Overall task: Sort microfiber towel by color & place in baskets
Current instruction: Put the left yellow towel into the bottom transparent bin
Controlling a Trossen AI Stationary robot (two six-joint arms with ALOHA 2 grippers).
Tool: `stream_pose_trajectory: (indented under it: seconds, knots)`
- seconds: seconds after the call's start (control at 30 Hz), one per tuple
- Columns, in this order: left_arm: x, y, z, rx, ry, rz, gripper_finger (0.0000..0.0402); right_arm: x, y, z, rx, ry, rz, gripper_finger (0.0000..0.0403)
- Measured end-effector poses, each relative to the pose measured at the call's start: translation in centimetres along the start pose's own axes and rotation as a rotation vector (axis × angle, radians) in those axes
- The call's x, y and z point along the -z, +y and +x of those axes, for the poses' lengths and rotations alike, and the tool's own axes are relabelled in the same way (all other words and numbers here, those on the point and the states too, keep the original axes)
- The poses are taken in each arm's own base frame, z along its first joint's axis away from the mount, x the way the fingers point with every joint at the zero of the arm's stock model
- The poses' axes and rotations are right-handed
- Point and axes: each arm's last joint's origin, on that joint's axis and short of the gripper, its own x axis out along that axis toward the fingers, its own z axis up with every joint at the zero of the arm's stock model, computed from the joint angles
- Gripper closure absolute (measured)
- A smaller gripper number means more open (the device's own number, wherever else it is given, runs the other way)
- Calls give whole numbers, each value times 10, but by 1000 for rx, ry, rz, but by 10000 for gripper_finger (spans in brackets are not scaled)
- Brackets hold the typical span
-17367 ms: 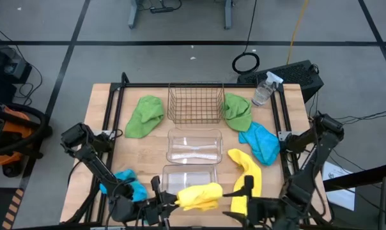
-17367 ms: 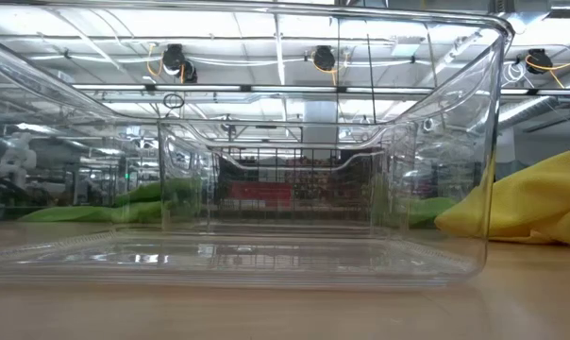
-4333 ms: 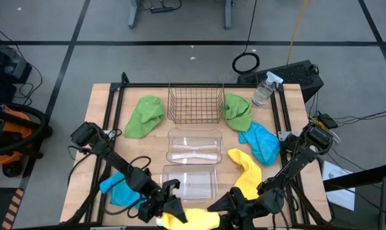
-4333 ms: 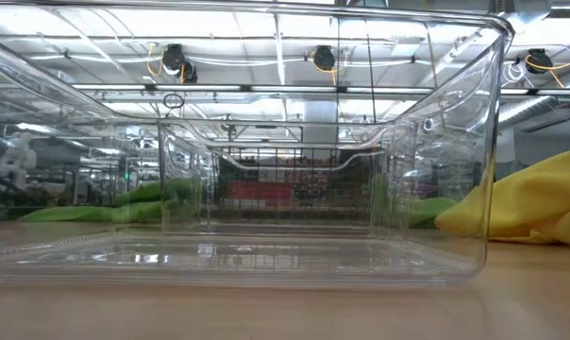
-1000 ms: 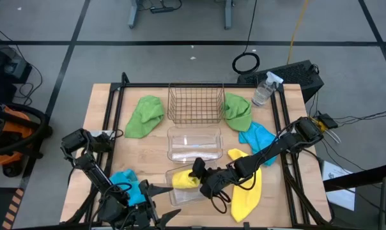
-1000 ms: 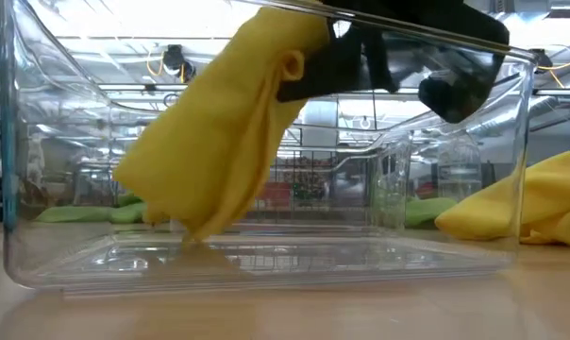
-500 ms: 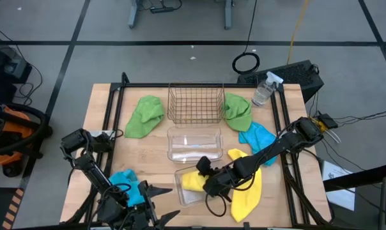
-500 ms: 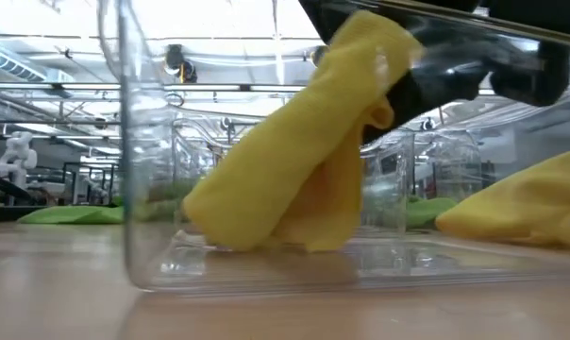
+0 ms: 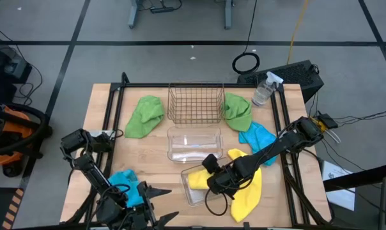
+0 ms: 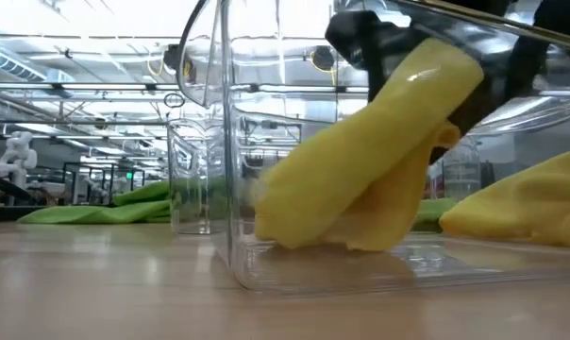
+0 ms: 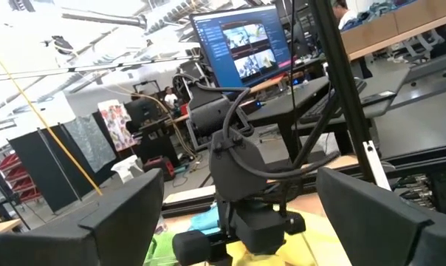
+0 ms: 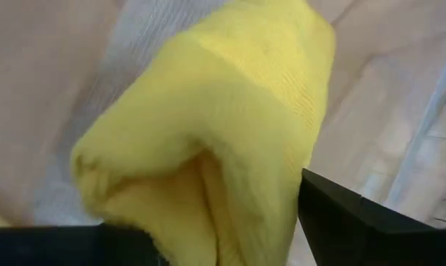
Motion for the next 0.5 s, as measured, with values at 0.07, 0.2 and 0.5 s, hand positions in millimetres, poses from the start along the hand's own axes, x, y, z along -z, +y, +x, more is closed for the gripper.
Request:
stream_pose_trajectory:
  seconds: [0.07,0.2,0.5]
  knots:
    - [0,0,-1,2,-1,-1,43,2,1,-2,-21,10,33,185]
    - [-1,0,-1,3,-1,-1,43,6,2,-3,-22,55,77,150]
    - [-1,0,-1,3,-2,-3,43,20,4,-17,-62,168,110,106]
